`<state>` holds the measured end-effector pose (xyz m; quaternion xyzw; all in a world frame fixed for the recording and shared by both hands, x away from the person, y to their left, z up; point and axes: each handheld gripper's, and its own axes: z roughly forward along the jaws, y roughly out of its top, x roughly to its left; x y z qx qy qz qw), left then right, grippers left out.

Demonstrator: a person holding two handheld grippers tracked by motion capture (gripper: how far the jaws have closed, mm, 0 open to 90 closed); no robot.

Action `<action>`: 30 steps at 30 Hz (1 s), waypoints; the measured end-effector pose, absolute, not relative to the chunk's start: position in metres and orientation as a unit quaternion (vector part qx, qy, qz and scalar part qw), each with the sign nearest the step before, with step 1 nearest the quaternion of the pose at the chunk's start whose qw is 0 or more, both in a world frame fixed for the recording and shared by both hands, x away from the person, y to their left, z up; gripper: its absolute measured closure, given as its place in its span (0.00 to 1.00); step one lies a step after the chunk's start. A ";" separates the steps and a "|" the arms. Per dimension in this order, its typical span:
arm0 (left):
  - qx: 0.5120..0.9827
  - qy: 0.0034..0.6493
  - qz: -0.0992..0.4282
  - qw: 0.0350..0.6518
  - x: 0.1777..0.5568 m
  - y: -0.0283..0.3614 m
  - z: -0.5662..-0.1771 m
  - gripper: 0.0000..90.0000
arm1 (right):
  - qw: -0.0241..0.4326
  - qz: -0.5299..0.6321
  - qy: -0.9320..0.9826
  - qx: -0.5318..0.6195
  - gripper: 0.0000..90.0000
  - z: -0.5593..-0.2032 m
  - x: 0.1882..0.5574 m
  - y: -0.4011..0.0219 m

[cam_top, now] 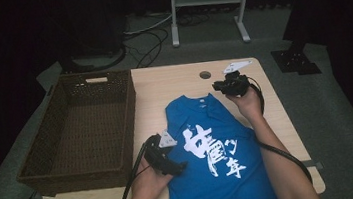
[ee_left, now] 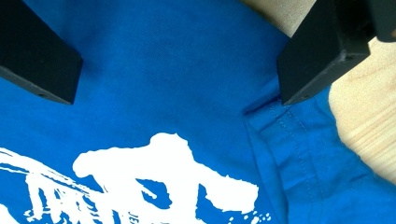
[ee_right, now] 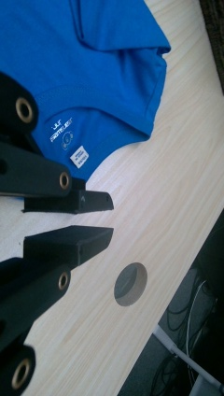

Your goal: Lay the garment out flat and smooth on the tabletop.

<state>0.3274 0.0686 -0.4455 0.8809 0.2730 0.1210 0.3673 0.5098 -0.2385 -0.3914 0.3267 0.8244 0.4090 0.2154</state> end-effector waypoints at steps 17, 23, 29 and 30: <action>0.881 0.273 0.122 0.367 0.327 0.069 -0.446 0.00 | 0.180 0.421 0.832 0.314 0.86 -0.410 0.465 -0.230; 0.881 0.273 0.121 0.367 0.327 0.069 -0.445 0.00 | 0.166 0.422 0.835 0.310 0.85 -0.420 0.453 -0.225; 0.881 0.273 0.121 0.367 0.327 0.069 -0.445 0.00 | 0.157 0.424 0.838 0.304 0.83 -0.424 0.445 -0.221; 0.881 0.273 0.121 0.367 0.327 0.069 -0.445 0.00 | 0.156 0.423 0.839 0.303 0.83 -0.424 0.443 -0.220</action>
